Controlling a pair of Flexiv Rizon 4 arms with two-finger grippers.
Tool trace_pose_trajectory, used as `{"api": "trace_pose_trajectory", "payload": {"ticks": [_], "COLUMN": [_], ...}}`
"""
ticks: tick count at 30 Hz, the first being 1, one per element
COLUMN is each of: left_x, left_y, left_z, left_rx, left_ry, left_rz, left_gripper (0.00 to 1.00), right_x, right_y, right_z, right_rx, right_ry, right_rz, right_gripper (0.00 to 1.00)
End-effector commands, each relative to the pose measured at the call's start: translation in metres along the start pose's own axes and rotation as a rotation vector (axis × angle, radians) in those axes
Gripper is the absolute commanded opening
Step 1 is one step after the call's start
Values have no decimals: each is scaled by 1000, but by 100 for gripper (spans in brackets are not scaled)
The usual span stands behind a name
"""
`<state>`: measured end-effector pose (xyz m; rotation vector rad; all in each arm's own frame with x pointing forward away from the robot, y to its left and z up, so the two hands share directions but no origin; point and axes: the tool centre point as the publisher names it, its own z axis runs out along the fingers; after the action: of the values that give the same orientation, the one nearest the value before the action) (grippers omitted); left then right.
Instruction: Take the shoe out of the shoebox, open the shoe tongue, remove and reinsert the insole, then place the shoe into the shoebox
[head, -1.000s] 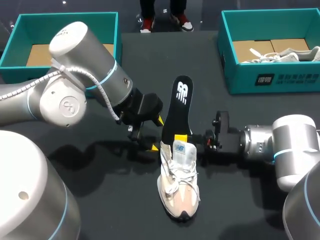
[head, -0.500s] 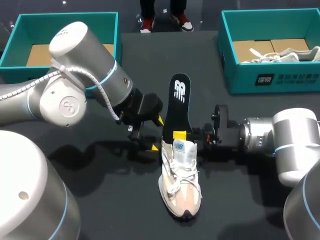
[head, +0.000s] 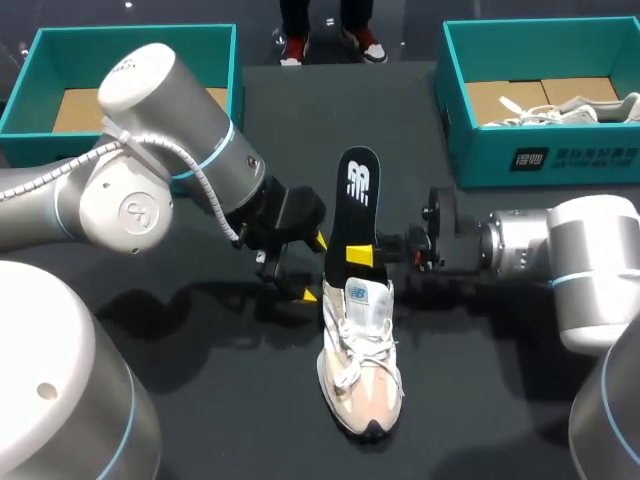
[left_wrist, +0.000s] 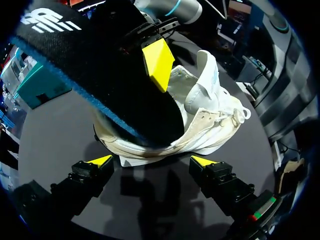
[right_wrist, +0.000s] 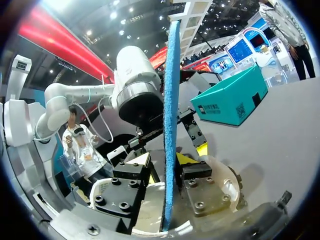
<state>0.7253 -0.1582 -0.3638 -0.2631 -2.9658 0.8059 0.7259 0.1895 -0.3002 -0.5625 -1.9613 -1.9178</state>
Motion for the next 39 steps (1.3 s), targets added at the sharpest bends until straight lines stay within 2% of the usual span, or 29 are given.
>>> {"api": "trace_pose_trajectory", "payload": {"ticks": [1,2,3,7,19,24,27,29,31,36,39], "left_x": [0,0,0,0,0,0,0,0,0,0,0], "left_y": [0,0,0,0,0,0,0,0,0,0,0], "left_z": [1,1,1,1,1,1,1,1,1,1,1], "left_rx": [-1,-1,-1,-1,-1,-1,-1,-1,-1,-1,-1], "left_ry": [0,0,0,0,0,0,0,0,0,0,0], "left_rz": [1,1,1,1,1,1,1,1,1,1,1], "left_gripper": [100,100,100,100,100,100,100,100,100,100,100], "right_x": [-3,-4,-5,-8,-3,1,3,4,5,6,4], "right_y": [12,13,14,9,-36,-45,-40,-33,-26,-8,-1], "right_z": [-3,-3,-3,-4,-9,-7,-5,-4,-3,-4,-5], "right_rx": [5,4,6,26,45,41,46,46,49,46,49], "right_ry": [-22,-30,-39,-45,-64,-56,-48,-41,-35,-12,-10], "right_rz": [0,2,6,33,170,199,185,161,136,76,54], "right_gripper": [21,16,0,0,0,0,1,20,28,28,25]}}
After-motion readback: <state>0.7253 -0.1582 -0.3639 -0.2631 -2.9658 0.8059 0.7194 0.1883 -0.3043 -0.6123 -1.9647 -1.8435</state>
